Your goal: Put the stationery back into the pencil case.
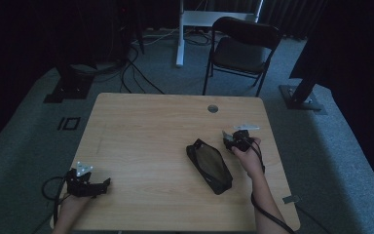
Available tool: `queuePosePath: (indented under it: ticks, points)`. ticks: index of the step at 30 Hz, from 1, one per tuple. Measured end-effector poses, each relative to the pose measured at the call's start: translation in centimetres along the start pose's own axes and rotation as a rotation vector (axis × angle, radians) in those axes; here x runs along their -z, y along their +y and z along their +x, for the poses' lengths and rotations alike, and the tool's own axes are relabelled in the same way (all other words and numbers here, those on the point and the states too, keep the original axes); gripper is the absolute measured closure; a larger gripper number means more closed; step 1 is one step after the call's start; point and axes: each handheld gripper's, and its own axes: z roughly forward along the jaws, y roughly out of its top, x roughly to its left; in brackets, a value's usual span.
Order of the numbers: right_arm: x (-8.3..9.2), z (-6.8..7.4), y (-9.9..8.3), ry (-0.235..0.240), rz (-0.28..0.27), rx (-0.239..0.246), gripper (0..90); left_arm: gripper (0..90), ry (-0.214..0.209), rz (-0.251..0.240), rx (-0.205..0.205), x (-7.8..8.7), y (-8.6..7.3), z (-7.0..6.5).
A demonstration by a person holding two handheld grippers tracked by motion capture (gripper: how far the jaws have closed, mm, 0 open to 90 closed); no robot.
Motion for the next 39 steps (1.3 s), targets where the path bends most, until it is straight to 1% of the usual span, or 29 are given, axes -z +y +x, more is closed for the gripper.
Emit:
queuePosePath:
  ticks: [1, 3, 4, 5, 7, 9, 12, 14, 18, 19, 21, 22, 23, 26, 27, 29, 30, 31, 32, 34, 36, 38, 39]
  points:
    - [0.4, 0.1, 0.0, -0.001, -0.004, -0.006, 50.3, 0.2, 0.000, 0.000, 0.000, 0.0, 0.0, 0.0]
    - [1.0, 0.4, 0.2, -0.004, 0.002, 0.016, 50.3, 0.2, 0.000, 0.000, 0.000, 0.0, 0.0, 0.0]
    - [1.3, 0.5, 0.2, -0.001, -0.003, 0.016, 50.3, 0.2, 0.000, 0.000, 0.000, 0.0, 0.0, 0.0]
    - [1.7, 0.7, 0.3, -0.007, -0.001, 0.031, 50.4, 0.1, 0.000, 0.000, 0.000, 0.0, 0.0, 0.0]
    - [2.3, 0.8, 0.5, -0.010, -0.009, 0.017, 50.4, 0.2, 0.000, 0.000, 0.000, 0.0, 0.0, 0.0]
    - [2.9, 1.0, 0.7, -0.022, -0.016, 0.034, 50.4, 0.2, 0.000, 0.000, 0.000, 0.0, 0.0, 0.0]
    - [3.9, 1.5, 1.0, -0.015, -0.025, 0.031, 50.4, 0.2, 0.000, 0.000, 0.001, 0.0, 0.0, 0.0]
    - [4.7, 1.9, 1.3, -0.011, -0.026, 0.043, 50.4, 0.2, 0.000, 0.000, 0.001, 0.0, 0.0, 0.0]
    - [5.9, 2.7, 1.5, -0.006, -0.044, 0.050, 50.5, 0.2, 0.000, 0.000, 0.001, 0.0, 0.0, 0.0]
    - [6.1, 2.8, 1.6, -0.002, -0.040, 0.056, 50.4, 0.1, 0.000, 0.000, 0.001, 0.0, 0.0, 0.0]
    - [6.7, 3.2, 1.5, 0.005, -0.052, 0.043, 50.5, 0.1, 0.000, 0.000, 0.001, 0.0, 0.0, 0.0]
    - [6.9, 3.4, 1.5, 0.006, -0.044, 0.051, 50.5, 0.2, 0.000, 0.000, 0.001, 0.0, 0.0, 0.0]
    - [7.2, 3.6, 1.4, 0.009, -0.048, 0.046, 50.5, 0.2, 0.000, 0.000, 0.001, 0.0, 0.0, 0.0]
    - [8.1, 4.4, 1.3, 0.030, -0.055, 0.035, 50.5, 0.1, 0.000, 0.000, 0.001, 0.0, 0.0, 0.0]
    - [8.3, 4.6, 1.3, 0.031, -0.055, 0.043, 50.5, 0.2, 0.000, 0.000, 0.001, 0.0, 0.0, 0.0]
    - [8.7, 5.0, 1.2, 0.055, -0.067, 0.027, 50.5, 0.2, 0.000, 0.000, 0.000, 0.0, 0.0, 0.0]
    - [8.9, 5.3, 1.2, 0.051, -0.071, 0.038, 50.5, 0.1, 0.000, 0.000, 0.000, 0.0, 0.0, 0.0]
    - [9.0, 5.6, 1.1, 0.055, -0.076, 0.043, 50.5, 0.2, 0.002, 0.000, 0.003, 0.0, 0.0, 0.0]
    - [9.1, 5.9, 1.1, 0.073, -0.076, 0.037, 50.5, 0.2, 0.003, 0.000, 0.004, 0.0, 0.0, 0.0]
    - [9.2, 6.6, 1.1, 0.079, -0.082, 0.045, 50.5, 0.2, 0.005, -0.001, 0.007, 0.0, 0.0, 0.0]
    - [9.4, 7.1, 1.1, 0.104, -0.085, 0.036, 50.5, 0.2, 0.005, -0.001, 0.007, 0.0, 0.0, 0.0]
    - [9.4, 7.7, 1.1, 0.100, -0.083, 0.046, 50.5, 0.2, 0.005, -0.002, 0.007, 0.0, 0.0, 0.0]
    - [9.3, 8.1, 1.1, 0.121, -0.076, 0.043, 50.5, 0.2, 0.005, -0.001, 0.007, 0.0, 0.0, 0.0]
